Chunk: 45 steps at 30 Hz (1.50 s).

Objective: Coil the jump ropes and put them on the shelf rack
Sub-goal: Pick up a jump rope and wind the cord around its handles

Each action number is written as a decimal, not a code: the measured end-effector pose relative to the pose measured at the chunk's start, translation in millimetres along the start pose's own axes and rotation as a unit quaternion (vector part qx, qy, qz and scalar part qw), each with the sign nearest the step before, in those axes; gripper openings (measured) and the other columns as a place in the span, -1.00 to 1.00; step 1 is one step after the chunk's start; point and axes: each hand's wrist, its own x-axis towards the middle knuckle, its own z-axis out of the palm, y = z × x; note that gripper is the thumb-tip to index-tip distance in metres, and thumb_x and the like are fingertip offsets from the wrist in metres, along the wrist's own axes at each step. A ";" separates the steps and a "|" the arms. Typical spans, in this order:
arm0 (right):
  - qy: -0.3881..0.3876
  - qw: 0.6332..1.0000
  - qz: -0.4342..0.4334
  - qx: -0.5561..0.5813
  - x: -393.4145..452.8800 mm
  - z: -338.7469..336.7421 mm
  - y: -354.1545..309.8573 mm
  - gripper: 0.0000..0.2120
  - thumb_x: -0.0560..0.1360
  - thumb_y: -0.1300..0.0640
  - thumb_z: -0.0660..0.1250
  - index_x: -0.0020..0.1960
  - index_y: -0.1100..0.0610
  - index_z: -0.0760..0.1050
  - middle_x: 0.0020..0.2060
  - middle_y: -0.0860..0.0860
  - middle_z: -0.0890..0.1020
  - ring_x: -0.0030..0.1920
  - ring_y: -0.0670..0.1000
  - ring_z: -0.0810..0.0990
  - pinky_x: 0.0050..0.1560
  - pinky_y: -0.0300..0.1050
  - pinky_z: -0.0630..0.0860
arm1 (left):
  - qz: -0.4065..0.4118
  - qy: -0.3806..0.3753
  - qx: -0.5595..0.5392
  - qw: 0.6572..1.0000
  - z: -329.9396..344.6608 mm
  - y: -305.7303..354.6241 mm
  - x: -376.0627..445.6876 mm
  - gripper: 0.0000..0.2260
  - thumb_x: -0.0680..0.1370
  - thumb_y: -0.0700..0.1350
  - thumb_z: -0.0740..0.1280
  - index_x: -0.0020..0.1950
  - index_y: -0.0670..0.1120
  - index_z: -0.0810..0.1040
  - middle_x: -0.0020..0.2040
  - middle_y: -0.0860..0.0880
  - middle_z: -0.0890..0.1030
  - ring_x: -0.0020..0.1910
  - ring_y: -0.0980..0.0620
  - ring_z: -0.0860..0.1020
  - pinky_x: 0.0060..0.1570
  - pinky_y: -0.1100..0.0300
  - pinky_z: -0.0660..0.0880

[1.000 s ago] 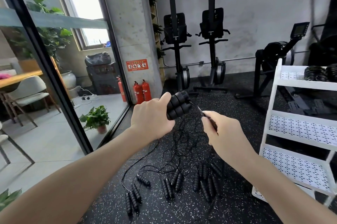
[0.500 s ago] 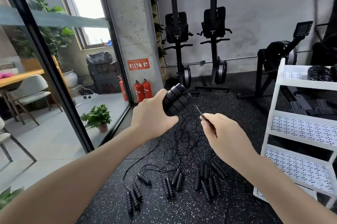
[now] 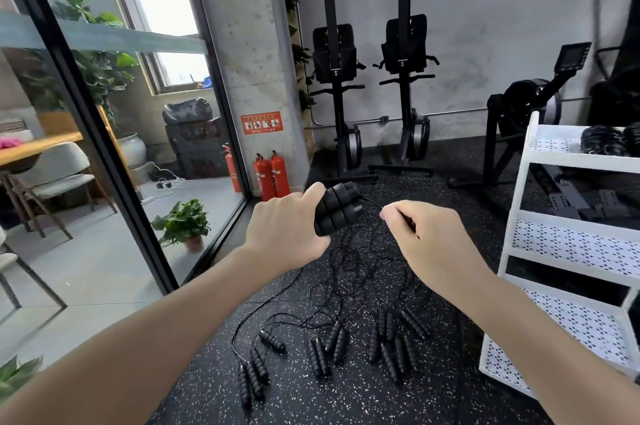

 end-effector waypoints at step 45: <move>-0.253 0.832 0.065 0.490 3.9 -16.0 -7.0 -0.40 0.44 0.29 0.48 0.43 0.03 0.42 -0.29 0.05 0.43 -0.42 -0.01 0.35 -0.42 -0.14 0.26 | -0.017 -0.441 -0.727 0.526 -15.6 10.3 -5.1 -0.53 0.34 -0.17 0.45 0.23 -0.11 0.46 -0.18 -0.13 0.47 -0.38 -0.03 0.47 -0.44 0.22 0.47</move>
